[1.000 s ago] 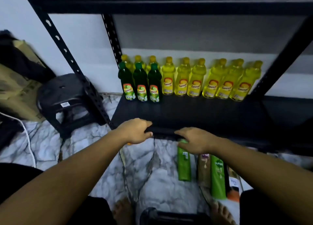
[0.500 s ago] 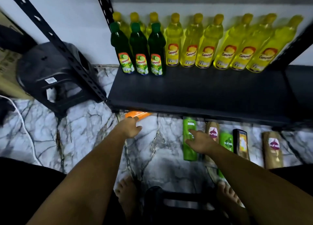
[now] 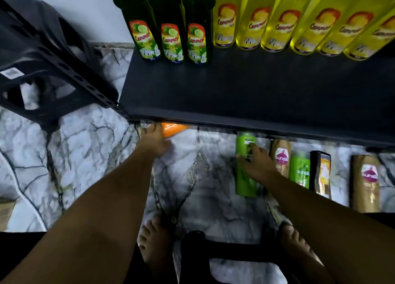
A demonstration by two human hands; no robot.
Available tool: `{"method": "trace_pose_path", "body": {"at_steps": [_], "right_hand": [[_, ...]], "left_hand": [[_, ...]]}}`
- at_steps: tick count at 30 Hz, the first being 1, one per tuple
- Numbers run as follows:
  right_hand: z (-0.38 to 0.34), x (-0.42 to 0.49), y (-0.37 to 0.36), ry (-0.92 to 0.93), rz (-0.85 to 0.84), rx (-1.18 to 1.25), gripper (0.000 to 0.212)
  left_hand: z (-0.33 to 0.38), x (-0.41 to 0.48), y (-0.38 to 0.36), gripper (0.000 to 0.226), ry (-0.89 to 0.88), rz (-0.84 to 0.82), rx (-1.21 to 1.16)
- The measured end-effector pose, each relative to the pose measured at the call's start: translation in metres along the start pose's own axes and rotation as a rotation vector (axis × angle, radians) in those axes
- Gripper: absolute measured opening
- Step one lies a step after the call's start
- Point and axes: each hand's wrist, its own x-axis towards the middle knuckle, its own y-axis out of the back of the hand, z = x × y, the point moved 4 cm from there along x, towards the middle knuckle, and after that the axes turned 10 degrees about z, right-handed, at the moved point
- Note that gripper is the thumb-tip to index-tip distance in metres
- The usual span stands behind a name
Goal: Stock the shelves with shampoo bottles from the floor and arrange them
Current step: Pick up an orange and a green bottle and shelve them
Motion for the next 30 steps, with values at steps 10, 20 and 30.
{"method": "trace_pose_path", "body": {"at_steps": [10, 20, 30], "right_hand": [[0.003, 0.012, -0.012, -0.073, 0.075, 0.033, 0.1], [-0.008, -0.01, -0.034, -0.079, 0.049, 0.161, 0.094], [-0.004, -0.007, -0.041, -0.151, 0.002, -0.07, 0.083]], "left_hand": [[0.019, -0.016, -0.011, 0.076, 0.076, 0.038, 0.01], [0.059, -0.078, -0.058, 0.075, 0.092, -0.037, -0.273], [0.054, -0.078, -0.056, 0.088, 0.22, -0.19, -0.228]]}}
